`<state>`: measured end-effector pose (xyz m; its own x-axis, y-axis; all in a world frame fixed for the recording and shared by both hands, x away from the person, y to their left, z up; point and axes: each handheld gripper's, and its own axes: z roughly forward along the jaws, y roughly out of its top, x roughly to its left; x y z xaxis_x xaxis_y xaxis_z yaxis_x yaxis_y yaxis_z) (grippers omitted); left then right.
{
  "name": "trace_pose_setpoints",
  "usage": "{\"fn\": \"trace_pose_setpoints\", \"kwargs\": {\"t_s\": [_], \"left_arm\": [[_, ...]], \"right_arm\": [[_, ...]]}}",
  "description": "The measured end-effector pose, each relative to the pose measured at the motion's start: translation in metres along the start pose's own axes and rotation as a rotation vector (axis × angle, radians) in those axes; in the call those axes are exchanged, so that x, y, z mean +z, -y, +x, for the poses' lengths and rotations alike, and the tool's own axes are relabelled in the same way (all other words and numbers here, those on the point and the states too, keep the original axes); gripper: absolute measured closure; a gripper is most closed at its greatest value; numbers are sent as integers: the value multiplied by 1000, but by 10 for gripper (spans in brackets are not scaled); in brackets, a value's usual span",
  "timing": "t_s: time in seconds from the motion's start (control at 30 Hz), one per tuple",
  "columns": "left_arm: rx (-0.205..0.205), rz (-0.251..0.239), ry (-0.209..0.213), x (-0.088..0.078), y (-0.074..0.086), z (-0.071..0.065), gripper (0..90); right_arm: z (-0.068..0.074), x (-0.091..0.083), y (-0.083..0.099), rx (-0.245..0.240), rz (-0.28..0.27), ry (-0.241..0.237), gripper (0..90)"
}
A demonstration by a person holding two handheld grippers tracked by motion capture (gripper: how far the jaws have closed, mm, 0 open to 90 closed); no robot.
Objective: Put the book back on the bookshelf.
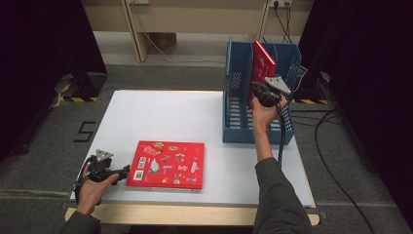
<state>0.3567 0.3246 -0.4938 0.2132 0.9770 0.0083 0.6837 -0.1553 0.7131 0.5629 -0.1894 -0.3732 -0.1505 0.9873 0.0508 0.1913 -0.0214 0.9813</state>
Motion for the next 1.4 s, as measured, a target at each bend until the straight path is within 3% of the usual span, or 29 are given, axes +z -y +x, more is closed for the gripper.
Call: {"fn": "trace_pose_setpoints", "kwargs": {"t_s": [0.27, 0.7, 1.0, 1.13, 1.23, 1.4], "left_arm": [[-1, 0, 0, 0, 0, 0, 178], [4, 0, 3, 1, 0, -1, 178], [8, 3, 3, 0, 0, -1, 178], [3, 1, 1, 1, 0, -1, 178], [3, 4, -2, 1, 0, -1, 178], [1, 1, -3, 1, 1, 0, 178]], "right_arm": [[4, 14, 6, -8, 23, 19, 793], [4, 20, 14, 3, 86, 14, 773], [9, 12, 10, -33, 101, -3, 737], [10, 3, 13, 1, 112, -55, 652], [13, -4, 16, -12, 127, -70, 619], [12, -16, 26, 29, 142, -103, 593]]}}
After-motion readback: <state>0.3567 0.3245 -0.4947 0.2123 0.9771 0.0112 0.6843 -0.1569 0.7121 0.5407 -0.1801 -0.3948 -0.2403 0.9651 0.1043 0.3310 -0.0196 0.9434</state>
